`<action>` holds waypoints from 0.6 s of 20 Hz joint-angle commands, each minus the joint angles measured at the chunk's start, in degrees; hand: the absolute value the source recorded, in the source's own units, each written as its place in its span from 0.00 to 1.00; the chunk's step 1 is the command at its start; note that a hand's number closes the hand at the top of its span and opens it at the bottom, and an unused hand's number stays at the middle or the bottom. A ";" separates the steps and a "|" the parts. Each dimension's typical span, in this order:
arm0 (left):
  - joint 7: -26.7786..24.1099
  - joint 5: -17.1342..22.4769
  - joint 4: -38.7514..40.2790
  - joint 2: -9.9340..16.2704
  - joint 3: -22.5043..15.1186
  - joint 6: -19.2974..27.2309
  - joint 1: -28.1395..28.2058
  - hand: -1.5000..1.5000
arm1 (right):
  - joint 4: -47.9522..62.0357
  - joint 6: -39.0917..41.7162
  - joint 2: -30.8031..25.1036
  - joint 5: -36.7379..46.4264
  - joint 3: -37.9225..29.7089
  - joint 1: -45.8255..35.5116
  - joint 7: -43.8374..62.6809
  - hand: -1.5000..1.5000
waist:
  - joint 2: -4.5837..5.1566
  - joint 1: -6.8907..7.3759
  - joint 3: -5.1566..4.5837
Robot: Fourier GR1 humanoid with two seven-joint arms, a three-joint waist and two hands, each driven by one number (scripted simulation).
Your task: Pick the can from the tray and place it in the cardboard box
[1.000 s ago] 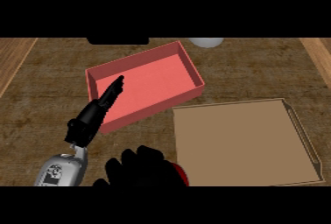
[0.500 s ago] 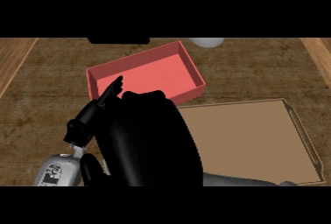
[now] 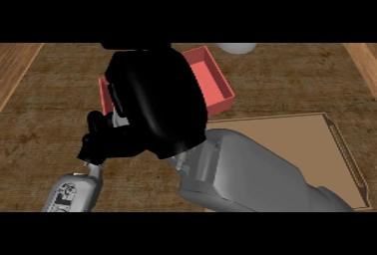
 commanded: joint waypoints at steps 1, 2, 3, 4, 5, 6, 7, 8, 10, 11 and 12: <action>-0.42 0.17 -1.71 0.59 0.04 -0.83 1.89 0.50 | 11.14 -4.01 0.01 -0.29 -3.05 -4.57 -5.06 1.00 | 0.03 0.38 0.00; 1.37 0.90 -3.52 1.01 0.10 -1.71 2.02 0.50 | 13.81 -4.82 0.01 -1.39 -4.06 -5.30 -5.63 1.00 | 0.03 0.53 0.00; -1.27 -0.52 1.54 -0.06 0.47 0.03 -0.10 0.50 | 16.15 -3.39 0.01 0.63 -5.43 -6.02 -8.22 1.00 | 0.14 0.06 -0.01; 1.65 1.52 -0.81 1.11 1.50 -2.01 -1.33 0.50 | 18.58 -8.05 0.01 0.70 -2.50 -7.50 -7.00 1.00 | 0.10 0.48 -0.01; 1.03 -1.09 0.31 -1.85 -0.97 0.95 -0.92 0.50 | 21.76 -7.49 0.01 0.09 -3.40 -6.98 -9.18 1.00 | 0.17 0.39 -0.01; -1.03 0.37 -1.32 0.82 -0.05 -1.98 2.01 0.50 | 21.67 -8.72 0.01 0.12 0.14 -7.93 -6.22 1.00 | 0.04 0.62 -0.02; 1.83 -1.04 -3.22 -0.46 -1.16 -0.15 1.27 0.50 | 25.47 -7.84 0.01 -0.50 -2.48 -10.23 -9.02 1.00 | 0.07 0.73 -0.01; 2.64 -0.21 -6.16 -0.29 -1.76 -1.11 3.30 0.50 | 28.48 -10.26 0.01 0.65 -1.75 -7.63 -12.43 1.00 | 0.12 1.03 0.00; 3.84 0.51 -5.03 -0.26 -0.67 -1.43 0.25 0.50 | 34.26 -11.22 0.01 -0.64 -3.01 -10.53 -15.01 1.00 | 0.22 1.08 -0.01; 4.15 -0.98 -0.22 -2.43 -0.71 0.85 -4.04 0.50 | 32.84 -10.68 0.01 -1.02 -2.39 -10.12 -14.79 1.00 | 0.18 0.26 0.00; 1.31 -0.36 0.11 -1.78 -0.97 -0.53 -1.20 0.50 | 37.76 -12.77 0.01 -2.84 -0.91 -12.70 -14.22 1.00 | 0.34 1.17 -0.04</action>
